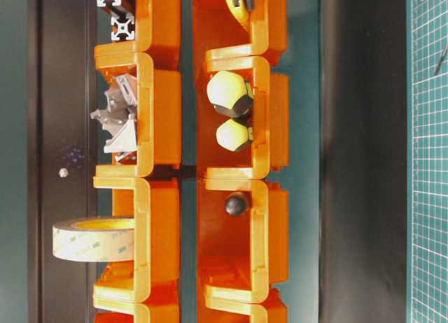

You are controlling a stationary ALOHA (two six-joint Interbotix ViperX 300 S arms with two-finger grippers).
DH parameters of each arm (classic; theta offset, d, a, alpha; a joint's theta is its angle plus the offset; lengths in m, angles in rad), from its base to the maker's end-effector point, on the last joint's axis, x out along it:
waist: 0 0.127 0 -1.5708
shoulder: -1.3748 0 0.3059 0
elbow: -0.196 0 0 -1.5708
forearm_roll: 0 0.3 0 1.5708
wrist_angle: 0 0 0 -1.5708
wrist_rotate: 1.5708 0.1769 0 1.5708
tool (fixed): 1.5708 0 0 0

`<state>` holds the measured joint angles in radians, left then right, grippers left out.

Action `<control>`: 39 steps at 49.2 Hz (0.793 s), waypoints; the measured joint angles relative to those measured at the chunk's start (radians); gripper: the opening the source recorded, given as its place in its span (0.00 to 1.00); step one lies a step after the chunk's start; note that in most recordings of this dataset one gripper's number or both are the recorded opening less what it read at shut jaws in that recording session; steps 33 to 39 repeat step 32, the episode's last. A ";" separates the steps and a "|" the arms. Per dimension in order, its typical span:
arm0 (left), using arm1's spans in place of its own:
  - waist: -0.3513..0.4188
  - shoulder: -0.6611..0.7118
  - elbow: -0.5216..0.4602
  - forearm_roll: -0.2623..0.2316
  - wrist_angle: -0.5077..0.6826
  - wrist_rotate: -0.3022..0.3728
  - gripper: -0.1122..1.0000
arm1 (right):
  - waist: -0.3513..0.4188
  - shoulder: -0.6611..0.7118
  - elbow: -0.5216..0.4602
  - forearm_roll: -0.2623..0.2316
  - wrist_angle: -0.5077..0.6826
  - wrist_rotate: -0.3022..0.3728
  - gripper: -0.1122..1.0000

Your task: Pick red screwdriver from container rack with left arm.

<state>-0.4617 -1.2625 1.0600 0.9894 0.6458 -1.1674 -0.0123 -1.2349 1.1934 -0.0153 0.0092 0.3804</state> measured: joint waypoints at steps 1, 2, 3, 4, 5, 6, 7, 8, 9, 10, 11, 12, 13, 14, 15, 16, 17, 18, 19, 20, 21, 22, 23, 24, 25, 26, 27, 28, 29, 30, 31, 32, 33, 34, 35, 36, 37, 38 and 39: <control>0.002 0.000 0.000 -0.002 0.000 0.000 0.76 | 0.000 0.000 0.002 0.000 0.000 0.000 0.10; 0.003 0.002 0.000 -0.002 0.000 0.000 0.76 | 0.000 0.000 0.002 0.000 0.000 0.000 0.10; 0.005 0.002 -0.002 -0.002 0.000 0.002 0.76 | 0.000 0.000 0.002 -0.002 0.002 0.000 0.10; 0.006 0.002 -0.002 0.000 0.000 0.000 0.76 | 0.002 0.000 0.003 -0.002 0.000 0.000 0.10; 0.006 0.002 -0.002 -0.002 0.000 0.002 0.76 | 0.000 0.000 0.003 -0.002 0.000 0.000 0.10; 0.008 0.002 -0.002 0.000 -0.002 0.002 0.76 | 0.000 0.002 0.005 -0.002 0.000 0.000 0.10; 0.009 0.002 0.000 0.000 0.000 0.002 0.76 | 0.000 0.002 0.005 0.000 0.000 0.000 0.10; 0.011 0.000 0.000 0.000 -0.002 0.000 0.76 | 0.000 0.000 0.005 0.000 0.000 0.000 0.10; 0.012 0.000 0.000 0.000 0.000 0.002 0.76 | 0.000 0.002 0.005 -0.002 0.000 0.000 0.10; 0.014 0.000 -0.002 -0.002 0.000 0.002 0.76 | 0.000 0.002 0.006 -0.002 0.000 0.000 0.10; 0.014 0.000 0.000 -0.002 0.000 0.000 0.76 | 0.000 0.002 0.006 -0.002 0.000 0.000 0.10; 0.015 0.002 0.000 -0.002 0.000 0.002 0.76 | 0.000 0.002 0.006 -0.002 0.000 0.000 0.10; 0.017 0.000 0.000 -0.002 -0.002 0.002 0.76 | 0.000 0.002 0.006 -0.002 0.000 0.000 0.10; 0.017 0.002 0.000 -0.002 -0.002 0.002 0.76 | 0.000 0.002 0.006 -0.002 -0.002 0.000 0.10; 0.017 0.002 0.000 0.000 -0.002 0.002 0.76 | 0.000 0.002 0.006 -0.002 0.000 0.000 0.10; 0.015 0.000 0.000 0.000 -0.003 0.002 0.76 | 0.000 0.002 0.006 -0.002 0.000 0.000 0.10; 0.017 0.000 0.000 -0.002 -0.005 0.000 0.76 | 0.000 0.002 0.006 -0.002 -0.002 0.000 0.10; 0.017 0.000 0.000 0.000 -0.003 0.002 0.76 | 0.002 0.002 0.006 -0.002 -0.002 0.000 0.10; 0.017 0.000 0.000 0.000 -0.005 0.000 0.76 | 0.000 0.000 0.006 -0.002 -0.002 0.000 0.10; 0.018 0.002 0.000 0.000 -0.005 0.000 0.76 | 0.000 0.002 0.006 -0.002 -0.002 0.000 0.10; 0.018 0.000 0.000 0.000 -0.005 0.002 0.76 | 0.000 0.000 0.006 -0.002 -0.002 0.000 0.10; 0.018 0.000 0.000 0.000 -0.005 0.002 0.76 | 0.000 0.002 0.006 -0.002 -0.002 0.000 0.10; 0.018 0.000 0.000 -0.002 -0.005 0.002 0.76 | 0.000 0.002 0.008 -0.002 0.000 0.000 0.10; 0.018 0.002 0.000 0.000 -0.003 0.002 0.76 | 0.000 0.002 0.006 -0.002 -0.002 0.000 0.10; 0.018 0.002 0.000 -0.002 -0.005 0.002 0.76 | 0.000 0.002 0.006 0.000 -0.002 0.000 0.10; 0.018 0.002 0.000 0.000 -0.005 0.002 0.76 | 0.000 0.002 0.006 -0.002 -0.002 0.000 0.10; 0.020 0.000 0.000 0.000 -0.005 0.002 0.76 | 0.000 0.002 0.006 -0.002 0.000 0.000 0.10; 0.018 0.002 0.000 0.000 -0.005 0.000 0.76 | 0.000 0.002 0.008 -0.002 -0.002 0.000 0.10; 0.020 0.000 0.000 0.000 -0.003 0.000 0.76 | 0.000 0.002 0.006 0.000 -0.002 0.002 0.10; 0.020 0.000 0.000 -0.002 -0.005 0.000 0.76 | 0.002 0.002 0.006 -0.002 -0.002 0.002 0.10; 0.020 0.002 0.000 -0.002 -0.005 0.002 0.76 | 0.000 0.002 0.006 -0.002 -0.002 0.002 0.10; 0.020 0.002 -0.002 0.000 -0.005 0.000 0.76 | 0.000 0.002 0.006 -0.002 -0.002 0.002 0.10; 0.020 0.002 -0.002 0.000 -0.005 0.000 0.76 | 0.000 0.002 0.006 -0.002 -0.002 0.002 0.10; 0.020 0.002 -0.002 0.000 -0.005 0.000 0.76 | 0.000 0.002 0.006 -0.002 -0.002 0.002 0.10; 0.020 0.002 -0.002 0.000 -0.005 0.000 0.76 | 0.000 0.002 0.006 -0.002 -0.002 0.002 0.10; 0.020 0.002 -0.002 0.000 -0.005 0.000 0.76 | 0.000 0.002 0.006 -0.002 -0.002 0.002 0.10; 0.020 0.002 -0.002 0.000 -0.005 0.000 0.76 | 0.000 0.002 0.006 -0.002 -0.002 0.002 0.10; 0.020 0.002 -0.002 0.000 -0.005 0.000 0.76 | 0.000 0.002 0.006 -0.002 -0.002 0.002 0.10; 0.020 0.002 -0.002 0.000 -0.005 0.000 0.76 | 0.000 0.002 0.006 -0.002 -0.002 0.002 0.10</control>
